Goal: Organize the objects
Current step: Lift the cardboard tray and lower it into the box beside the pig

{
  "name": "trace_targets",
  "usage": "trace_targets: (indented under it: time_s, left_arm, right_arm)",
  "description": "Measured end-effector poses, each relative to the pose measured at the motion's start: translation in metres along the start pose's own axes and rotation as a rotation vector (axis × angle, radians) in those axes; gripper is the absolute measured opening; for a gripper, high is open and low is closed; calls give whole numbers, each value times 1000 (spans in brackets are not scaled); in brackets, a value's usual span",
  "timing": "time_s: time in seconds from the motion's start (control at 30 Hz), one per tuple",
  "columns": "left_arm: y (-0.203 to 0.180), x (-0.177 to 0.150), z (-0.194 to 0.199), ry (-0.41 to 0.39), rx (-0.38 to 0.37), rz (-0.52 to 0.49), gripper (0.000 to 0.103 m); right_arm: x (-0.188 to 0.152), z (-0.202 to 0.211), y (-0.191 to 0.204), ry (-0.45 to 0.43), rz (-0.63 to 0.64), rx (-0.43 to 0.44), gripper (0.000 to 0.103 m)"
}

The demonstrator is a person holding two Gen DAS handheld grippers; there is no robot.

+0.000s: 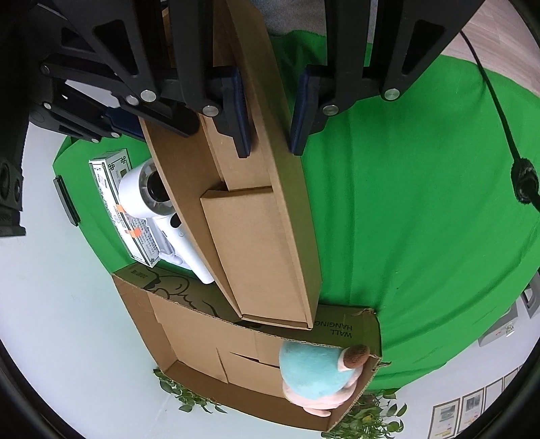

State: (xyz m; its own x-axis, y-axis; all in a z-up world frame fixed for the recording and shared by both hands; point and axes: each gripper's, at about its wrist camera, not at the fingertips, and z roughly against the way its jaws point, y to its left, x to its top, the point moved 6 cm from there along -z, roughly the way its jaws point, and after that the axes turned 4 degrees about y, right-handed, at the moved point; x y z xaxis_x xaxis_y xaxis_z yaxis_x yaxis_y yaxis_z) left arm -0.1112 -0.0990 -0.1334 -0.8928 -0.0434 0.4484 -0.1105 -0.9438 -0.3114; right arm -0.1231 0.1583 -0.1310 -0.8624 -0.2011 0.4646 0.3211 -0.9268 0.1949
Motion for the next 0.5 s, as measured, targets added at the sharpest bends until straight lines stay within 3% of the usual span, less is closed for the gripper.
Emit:
trace_targets:
  time_s: [0.27, 0.5]
  left_arm:
    - [-3, -4, 10, -42, 18, -16, 21]
    - [-27, 10, 50, -166, 22, -98, 20]
  right_arm:
    - [-5, 5, 1, -36, -19, 8, 20]
    - [1, 49, 2, -205, -23, -12, 20]
